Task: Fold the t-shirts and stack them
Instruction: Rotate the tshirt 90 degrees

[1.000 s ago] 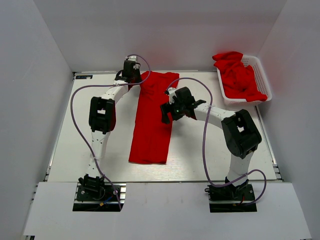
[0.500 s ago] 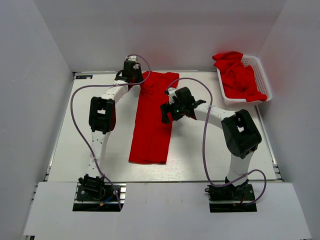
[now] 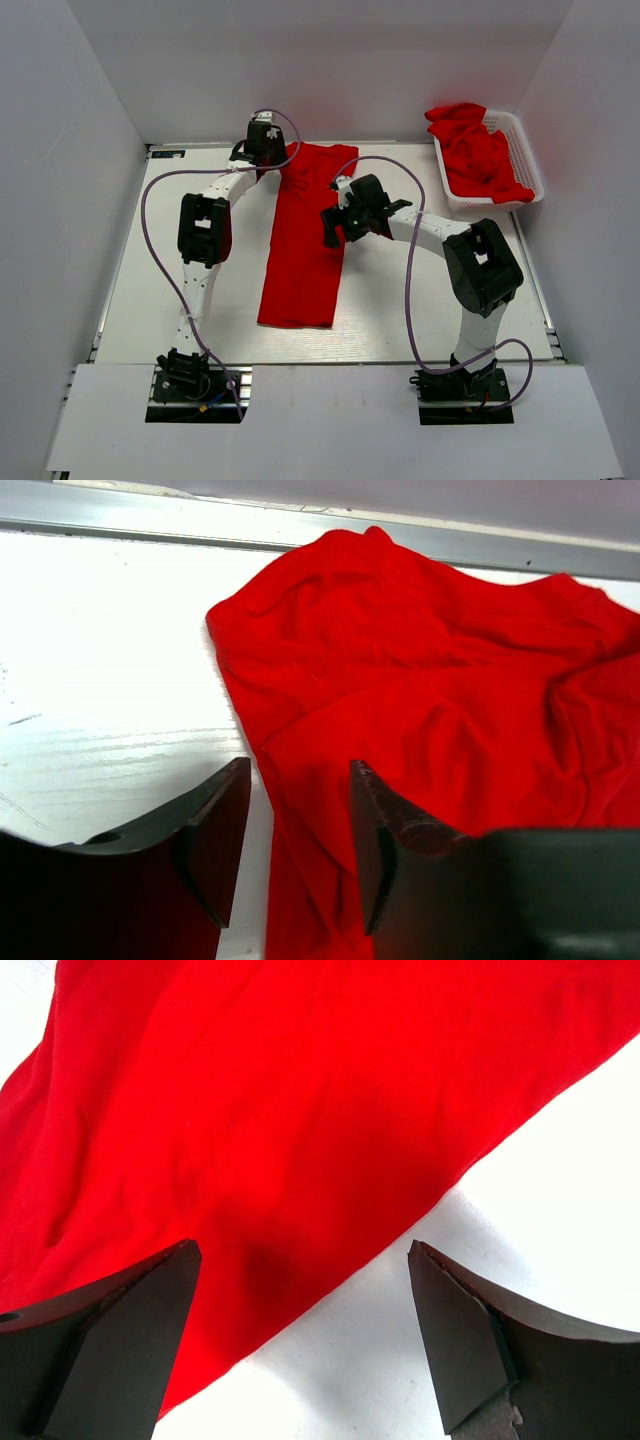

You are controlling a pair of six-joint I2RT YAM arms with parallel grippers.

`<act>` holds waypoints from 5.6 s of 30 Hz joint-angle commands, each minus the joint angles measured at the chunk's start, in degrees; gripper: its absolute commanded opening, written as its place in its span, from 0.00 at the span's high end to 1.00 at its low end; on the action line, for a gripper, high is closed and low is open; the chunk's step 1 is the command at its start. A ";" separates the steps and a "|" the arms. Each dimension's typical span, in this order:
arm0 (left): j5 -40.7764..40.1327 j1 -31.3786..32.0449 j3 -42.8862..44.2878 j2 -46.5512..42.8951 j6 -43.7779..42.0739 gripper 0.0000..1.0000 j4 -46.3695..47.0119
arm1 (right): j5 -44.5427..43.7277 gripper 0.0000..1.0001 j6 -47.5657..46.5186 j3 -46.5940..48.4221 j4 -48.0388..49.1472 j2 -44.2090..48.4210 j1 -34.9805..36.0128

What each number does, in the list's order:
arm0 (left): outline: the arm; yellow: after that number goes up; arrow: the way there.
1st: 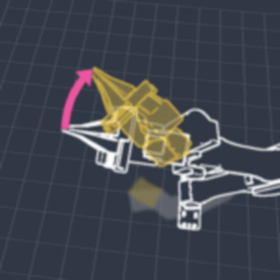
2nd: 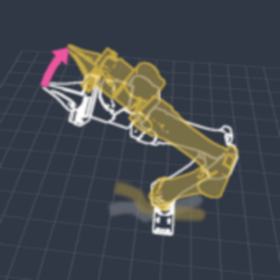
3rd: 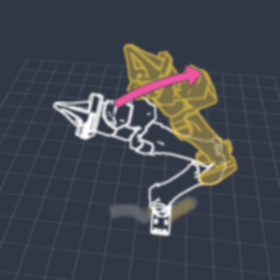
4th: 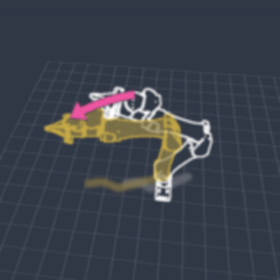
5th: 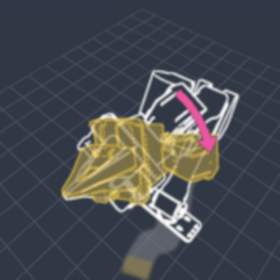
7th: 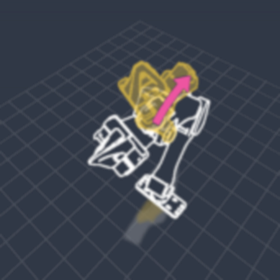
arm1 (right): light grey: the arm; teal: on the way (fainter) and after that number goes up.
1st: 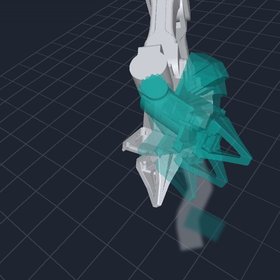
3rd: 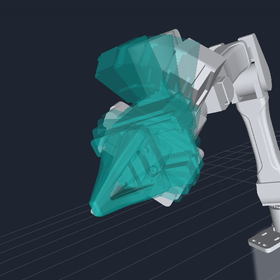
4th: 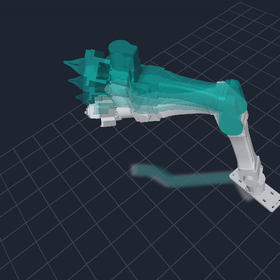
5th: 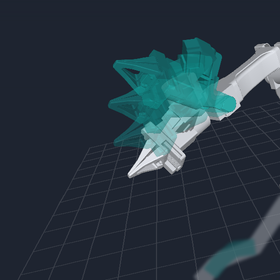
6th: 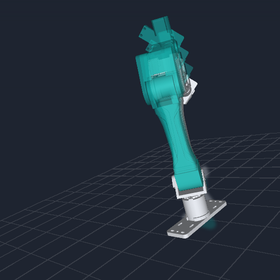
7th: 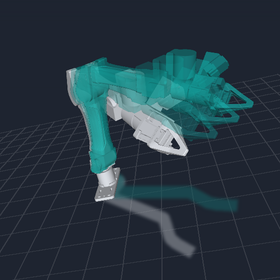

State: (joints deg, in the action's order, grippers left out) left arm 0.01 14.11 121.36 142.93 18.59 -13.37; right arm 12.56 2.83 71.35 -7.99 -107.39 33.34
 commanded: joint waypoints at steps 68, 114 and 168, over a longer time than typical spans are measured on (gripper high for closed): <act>3.94 -1.45 -5.35 -5.65 9.01 0.66 7.83 | 1.42 0.10 0.16 1.77 -2.29 -2.64 -0.21; 5.44 -1.45 0.10 -4.95 2.15 0.79 2.99 | 2.21 0.16 -0.46 2.56 -3.70 -3.79 -0.21; 4.56 -1.45 1.69 1.64 5.32 0.62 3.52 | 0.71 0.16 -0.72 4.06 -5.19 -4.40 -0.47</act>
State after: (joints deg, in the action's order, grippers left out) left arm 3.16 12.91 120.99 144.18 23.49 -10.70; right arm 13.61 2.59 73.43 -13.41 -111.90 33.32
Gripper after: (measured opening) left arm 0.383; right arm 0.845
